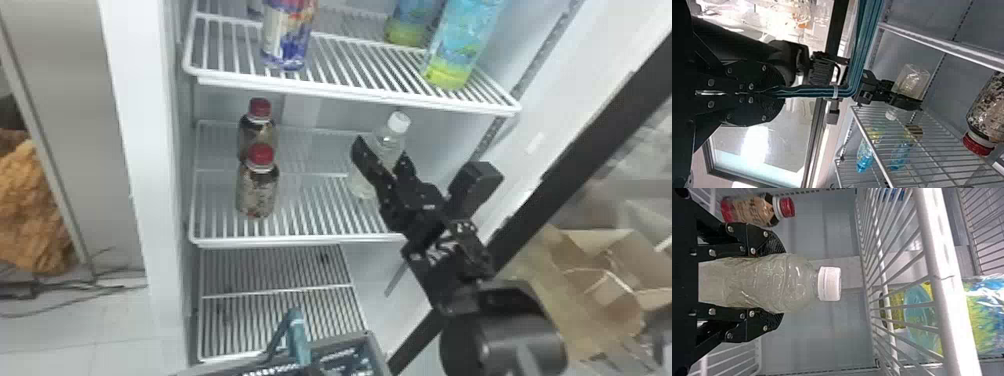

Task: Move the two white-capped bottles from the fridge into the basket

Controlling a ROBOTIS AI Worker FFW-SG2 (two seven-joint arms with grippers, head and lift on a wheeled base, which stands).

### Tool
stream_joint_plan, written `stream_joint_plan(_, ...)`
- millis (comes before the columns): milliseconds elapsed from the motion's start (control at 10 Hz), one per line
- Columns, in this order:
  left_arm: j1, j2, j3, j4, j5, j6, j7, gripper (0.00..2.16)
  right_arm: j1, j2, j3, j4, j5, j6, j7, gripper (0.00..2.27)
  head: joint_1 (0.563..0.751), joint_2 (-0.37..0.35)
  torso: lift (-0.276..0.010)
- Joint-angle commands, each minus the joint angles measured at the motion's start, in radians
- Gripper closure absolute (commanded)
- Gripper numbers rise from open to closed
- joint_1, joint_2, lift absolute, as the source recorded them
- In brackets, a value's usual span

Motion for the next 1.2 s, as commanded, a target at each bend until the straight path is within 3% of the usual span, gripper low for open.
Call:
stream_joint_plan(0,0.001,0.0,0.004,0.0,0.0,0.0,0.0,1.12,0.077,0.001,-0.012,-0.083,-0.022,0.032,0.0,0.82,0.695,-0.35,-0.26)
stream_joint_plan(500,0.006,-0.002,0.01,0.0,-0.002,0.0,-0.002,1.12,0.318,0.005,-0.026,-0.402,-0.122,0.118,0.0,0.82,0.695,-0.35,-0.26)
stream_joint_plan(1100,0.011,-0.002,0.016,0.0,-0.002,-0.005,-0.003,1.12,0.588,0.078,-0.126,-0.714,-0.15,0.27,0.0,0.82,0.695,-0.35,-0.26)
